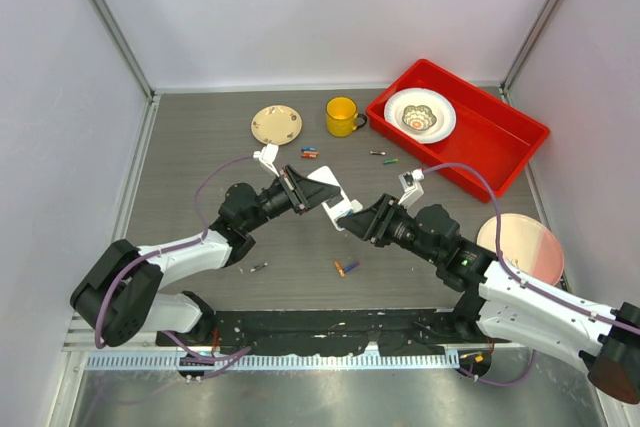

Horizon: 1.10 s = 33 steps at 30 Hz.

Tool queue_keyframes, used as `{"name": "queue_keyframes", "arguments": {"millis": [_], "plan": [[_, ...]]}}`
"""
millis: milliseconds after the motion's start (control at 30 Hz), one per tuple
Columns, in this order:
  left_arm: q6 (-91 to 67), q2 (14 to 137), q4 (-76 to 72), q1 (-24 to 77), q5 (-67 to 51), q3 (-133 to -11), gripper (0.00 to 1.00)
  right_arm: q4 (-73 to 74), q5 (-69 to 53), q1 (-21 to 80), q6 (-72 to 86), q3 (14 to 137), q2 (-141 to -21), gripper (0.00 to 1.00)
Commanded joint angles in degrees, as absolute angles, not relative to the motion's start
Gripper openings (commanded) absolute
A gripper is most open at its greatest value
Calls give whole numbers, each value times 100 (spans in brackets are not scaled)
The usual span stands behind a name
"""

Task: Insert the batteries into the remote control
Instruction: Load the battery into the remote control.

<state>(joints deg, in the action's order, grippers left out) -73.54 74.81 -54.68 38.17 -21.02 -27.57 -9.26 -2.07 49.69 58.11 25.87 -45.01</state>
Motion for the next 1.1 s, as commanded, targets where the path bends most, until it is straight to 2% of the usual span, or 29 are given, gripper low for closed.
{"name": "queue_keyframes", "arguments": {"millis": [0, 200, 300, 400, 500, 600, 800, 933, 967, 1067], "plan": [[-7409, 7312, -5862, 3832, -2092, -2768, 0, -1125, -246, 4940, 5730, 2654, -4474, 37], [-7400, 7312, -5880, 3832, -2092, -2751, 0, -1195, -290, 4922, 5757, 2628, -4500, 37], [-7392, 7312, -5880, 3832, -2092, -2733, 0, -1204, -308, 4922, 5748, 2645, -4509, 45], [-7374, 7304, -5854, 3823, -2074, -2733, 0, -1143, -316, 4913, 5696, 2689, -4474, 58], [-7260, 7269, -5722, 3815, -2039, -2725, 0, -757, -203, 4913, 5407, 2995, -4386, 67], [-7067, 7199, -5407, 3771, -1995, -2760, 0, -37, -19, 4913, 5029, 3382, -4245, 72], [-6303, 6865, -4135, 3656, -1749, -2987, 0, 1466, 1148, 4913, 4202, 3753, -3745, 73], [-5549, 6811, -3272, 3639, -1381, -3199, 0, 1608, 1747, 4913, 4052, 3595, -3445, 73], [-5407, 6812, -2643, 3639, -1275, -3295, 0, 1652, 1871, 4913, 4034, 3569, -3445, 72], [-5098, 6882, -2356, 3630, -1108, -3401, 0, 1775, 1951, 4913, 3964, 3507, -3664, 70]]}}
